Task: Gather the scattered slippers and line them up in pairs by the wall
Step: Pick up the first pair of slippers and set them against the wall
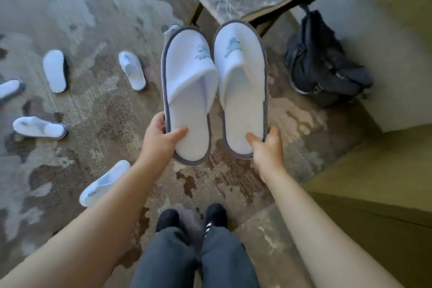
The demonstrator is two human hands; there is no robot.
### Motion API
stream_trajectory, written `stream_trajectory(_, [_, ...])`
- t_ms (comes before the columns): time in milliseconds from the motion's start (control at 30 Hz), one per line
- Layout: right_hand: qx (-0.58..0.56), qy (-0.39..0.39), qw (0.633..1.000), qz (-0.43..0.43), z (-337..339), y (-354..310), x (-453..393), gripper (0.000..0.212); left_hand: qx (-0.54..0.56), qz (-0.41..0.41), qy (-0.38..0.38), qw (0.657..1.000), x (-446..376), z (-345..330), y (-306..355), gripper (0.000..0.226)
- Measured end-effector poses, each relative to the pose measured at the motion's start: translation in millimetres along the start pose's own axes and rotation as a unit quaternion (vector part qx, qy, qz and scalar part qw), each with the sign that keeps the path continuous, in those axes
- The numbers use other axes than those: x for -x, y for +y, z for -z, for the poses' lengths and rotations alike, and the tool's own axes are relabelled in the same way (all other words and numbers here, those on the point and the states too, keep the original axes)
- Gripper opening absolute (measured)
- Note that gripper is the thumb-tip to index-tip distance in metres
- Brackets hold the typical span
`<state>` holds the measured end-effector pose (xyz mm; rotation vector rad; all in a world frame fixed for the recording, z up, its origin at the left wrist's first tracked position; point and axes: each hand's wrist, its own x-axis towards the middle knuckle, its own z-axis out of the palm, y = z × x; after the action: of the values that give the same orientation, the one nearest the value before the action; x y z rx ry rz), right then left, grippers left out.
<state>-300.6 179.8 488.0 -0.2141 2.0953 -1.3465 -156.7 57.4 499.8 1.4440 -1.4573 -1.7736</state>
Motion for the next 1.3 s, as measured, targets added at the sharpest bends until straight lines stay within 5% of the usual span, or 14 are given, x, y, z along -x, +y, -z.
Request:
stream_trajectory(267, [-0.057,0.209,0.976,-0.032,84,0,95,0.021,-0.116,-0.046,-0.212,0.969,43,-48,38,0.031])
stream_trajectory(633, [-0.172,0.522,0.817,-0.174,152,108,323,0.020,-0.278,-0.095,-0.511,0.808,193,-125,-16,0.034])
stream_trajectory(867, [-0.200,0.594,0.747,-0.222,194,193,446,0.023,-0.323,-0.097,-0.594,0.731,321,-162,-88,0.035])
stream_trajectory(1000, [-0.207,0.592,0.743,-0.234,238,254,491,0.022,-0.326,-0.088,-0.595,0.729,384,-188,-141,0.035])
stream_trajectory(1300, [-0.224,0.497,0.787,-0.288,344,385,499,0.029,-0.363,-0.013,-0.487,0.794,460,-246,-271,0.055])
